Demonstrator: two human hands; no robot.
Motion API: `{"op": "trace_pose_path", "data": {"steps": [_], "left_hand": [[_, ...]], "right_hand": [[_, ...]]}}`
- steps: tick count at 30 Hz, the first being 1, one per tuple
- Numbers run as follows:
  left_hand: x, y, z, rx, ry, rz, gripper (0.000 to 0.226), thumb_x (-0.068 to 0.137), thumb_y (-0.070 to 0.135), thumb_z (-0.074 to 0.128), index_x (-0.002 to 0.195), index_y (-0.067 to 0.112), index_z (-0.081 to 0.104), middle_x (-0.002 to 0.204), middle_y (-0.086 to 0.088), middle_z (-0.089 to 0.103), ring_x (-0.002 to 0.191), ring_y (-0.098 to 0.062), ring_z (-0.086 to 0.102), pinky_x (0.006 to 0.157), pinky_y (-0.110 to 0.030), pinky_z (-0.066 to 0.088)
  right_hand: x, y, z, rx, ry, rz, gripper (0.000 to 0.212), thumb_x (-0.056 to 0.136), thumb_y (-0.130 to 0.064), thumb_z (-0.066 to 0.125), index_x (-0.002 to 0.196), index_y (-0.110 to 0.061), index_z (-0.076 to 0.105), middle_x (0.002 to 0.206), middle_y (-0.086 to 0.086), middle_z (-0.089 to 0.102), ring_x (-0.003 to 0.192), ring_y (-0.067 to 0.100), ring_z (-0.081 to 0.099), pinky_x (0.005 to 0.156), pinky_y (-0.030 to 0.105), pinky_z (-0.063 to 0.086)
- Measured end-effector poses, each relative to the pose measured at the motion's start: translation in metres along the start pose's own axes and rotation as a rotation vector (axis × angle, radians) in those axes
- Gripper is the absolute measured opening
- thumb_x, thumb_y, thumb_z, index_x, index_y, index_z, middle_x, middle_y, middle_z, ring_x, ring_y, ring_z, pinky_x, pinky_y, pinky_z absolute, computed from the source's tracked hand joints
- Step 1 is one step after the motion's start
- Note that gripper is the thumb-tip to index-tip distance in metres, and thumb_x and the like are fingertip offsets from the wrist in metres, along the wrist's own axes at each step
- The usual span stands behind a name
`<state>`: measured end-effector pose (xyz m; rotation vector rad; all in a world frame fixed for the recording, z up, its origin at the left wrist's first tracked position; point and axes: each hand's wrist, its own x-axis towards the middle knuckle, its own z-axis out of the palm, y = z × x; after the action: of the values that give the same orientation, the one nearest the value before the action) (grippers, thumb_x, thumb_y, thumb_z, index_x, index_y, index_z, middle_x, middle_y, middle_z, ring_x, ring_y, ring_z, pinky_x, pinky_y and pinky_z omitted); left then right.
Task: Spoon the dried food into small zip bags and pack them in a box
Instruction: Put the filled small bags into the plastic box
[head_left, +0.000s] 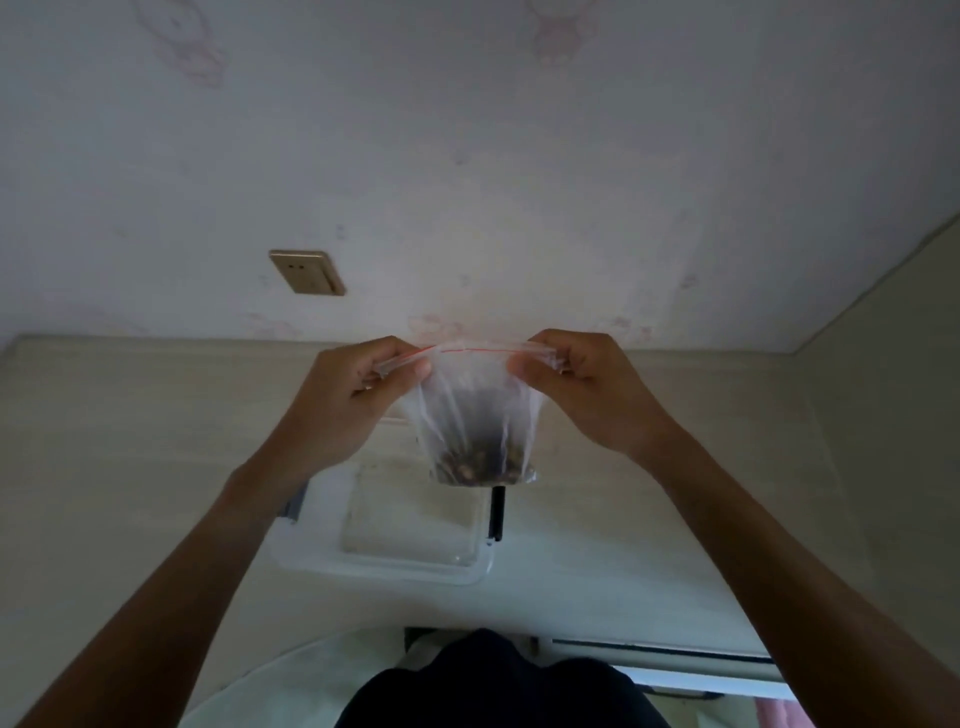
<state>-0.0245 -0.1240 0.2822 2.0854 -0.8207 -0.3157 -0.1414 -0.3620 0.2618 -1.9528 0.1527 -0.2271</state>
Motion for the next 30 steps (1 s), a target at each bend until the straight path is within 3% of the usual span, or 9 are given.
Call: {"op": "trace_pose_path", "data": {"steps": [9, 11, 13, 15, 18, 20, 24, 27, 30], "left_hand": [[-0.033, -0.085, -0.049, -0.029, -0.085, -0.050, 0.023, 0.099, 0.038, 0.066, 0.090, 0.021, 0.079, 0.083, -0.006, 0.076, 0.083, -0.034, 0.070, 0.079, -0.045, 0.051], [-0.037, -0.100, -0.054, -0.037, -0.119, -0.049, 0.027, 0.097, 0.041, 0.061, 0.089, 0.022, 0.079, 0.075, -0.003, 0.073, 0.070, -0.028, 0.067, 0.070, -0.041, 0.049], [-0.040, -0.119, -0.054, -0.044, -0.157, -0.051, 0.023, 0.101, 0.037, 0.063, 0.085, 0.026, 0.077, 0.057, 0.008, 0.061, 0.050, -0.011, 0.050, 0.055, -0.030, 0.039], [-0.038, -0.139, -0.046, -0.014, -0.201, -0.075, 0.025, 0.103, 0.028, 0.064, 0.080, 0.028, 0.075, 0.051, 0.011, 0.054, 0.045, -0.006, 0.044, 0.050, -0.019, 0.031], [-0.030, -0.168, -0.024, 0.058, -0.256, -0.167, 0.031, 0.104, 0.022, 0.061, 0.076, 0.023, 0.073, 0.060, 0.012, 0.063, 0.053, 0.001, 0.057, 0.055, -0.012, 0.037], [-0.025, -0.184, -0.006, 0.101, -0.289, -0.220, 0.035, 0.103, 0.013, 0.056, 0.070, 0.022, 0.066, 0.070, 0.005, 0.070, 0.061, -0.004, 0.063, 0.064, -0.022, 0.047], [-0.024, -0.204, 0.027, 0.252, -0.305, -0.205, 0.024, 0.105, 0.015, 0.048, 0.088, 0.013, 0.065, 0.080, -0.006, 0.069, 0.075, -0.026, 0.069, 0.068, -0.034, 0.053], [-0.024, -0.213, 0.043, 0.388, -0.297, -0.195, 0.025, 0.109, 0.022, 0.045, 0.100, 0.009, 0.065, 0.089, -0.009, 0.073, 0.075, -0.024, 0.068, 0.063, -0.033, 0.050], [-0.024, -0.214, 0.053, 0.445, -0.298, -0.223, 0.023, 0.109, 0.019, 0.045, 0.099, 0.010, 0.064, 0.094, -0.007, 0.072, 0.074, -0.018, 0.061, 0.066, -0.029, 0.046]], "right_hand": [[0.003, -0.013, 0.095, -0.084, -0.073, 0.110, 0.016, 0.098, -0.017, 0.068, 0.087, -0.010, 0.076, 0.063, -0.011, 0.058, 0.050, 0.000, 0.048, 0.054, 0.009, 0.035], [0.003, -0.011, 0.110, -0.102, -0.054, 0.144, 0.016, 0.099, -0.018, 0.067, 0.089, -0.010, 0.076, 0.063, -0.015, 0.060, 0.051, -0.001, 0.050, 0.054, 0.009, 0.036], [0.002, -0.008, 0.126, -0.140, -0.040, 0.189, 0.017, 0.100, -0.019, 0.066, 0.087, -0.012, 0.075, 0.063, -0.025, 0.061, 0.052, -0.003, 0.053, 0.054, 0.008, 0.038], [0.001, 0.001, 0.142, -0.168, -0.042, 0.263, 0.017, 0.101, -0.019, 0.065, 0.086, -0.016, 0.072, 0.060, -0.021, 0.061, 0.051, -0.005, 0.054, 0.053, 0.007, 0.039], [0.006, 0.024, 0.167, -0.234, -0.066, 0.399, 0.025, 0.102, -0.017, 0.059, 0.084, -0.007, 0.073, 0.066, -0.006, 0.061, 0.052, -0.002, 0.053, 0.056, 0.009, 0.040], [0.012, 0.043, 0.183, -0.300, -0.097, 0.503, 0.030, 0.103, -0.015, 0.054, 0.084, -0.001, 0.072, 0.072, 0.006, 0.062, 0.062, 0.010, 0.054, 0.064, 0.020, 0.042], [0.021, 0.076, 0.210, -0.429, -0.056, 0.650, 0.033, 0.102, -0.010, 0.050, 0.070, -0.005, 0.060, 0.064, 0.001, 0.057, 0.058, 0.012, 0.055, 0.052, 0.010, 0.041], [0.023, 0.092, 0.225, -0.522, -0.125, 0.683, 0.031, 0.102, -0.005, 0.047, 0.073, -0.010, 0.059, 0.075, 0.003, 0.062, 0.068, 0.016, 0.062, 0.066, 0.024, 0.054], [0.024, 0.104, 0.229, -0.513, -0.112, 0.741, 0.016, 0.102, -0.008, 0.050, 0.090, -0.008, 0.061, 0.085, 0.005, 0.062, 0.078, 0.019, 0.063, 0.066, 0.025, 0.047]]}}
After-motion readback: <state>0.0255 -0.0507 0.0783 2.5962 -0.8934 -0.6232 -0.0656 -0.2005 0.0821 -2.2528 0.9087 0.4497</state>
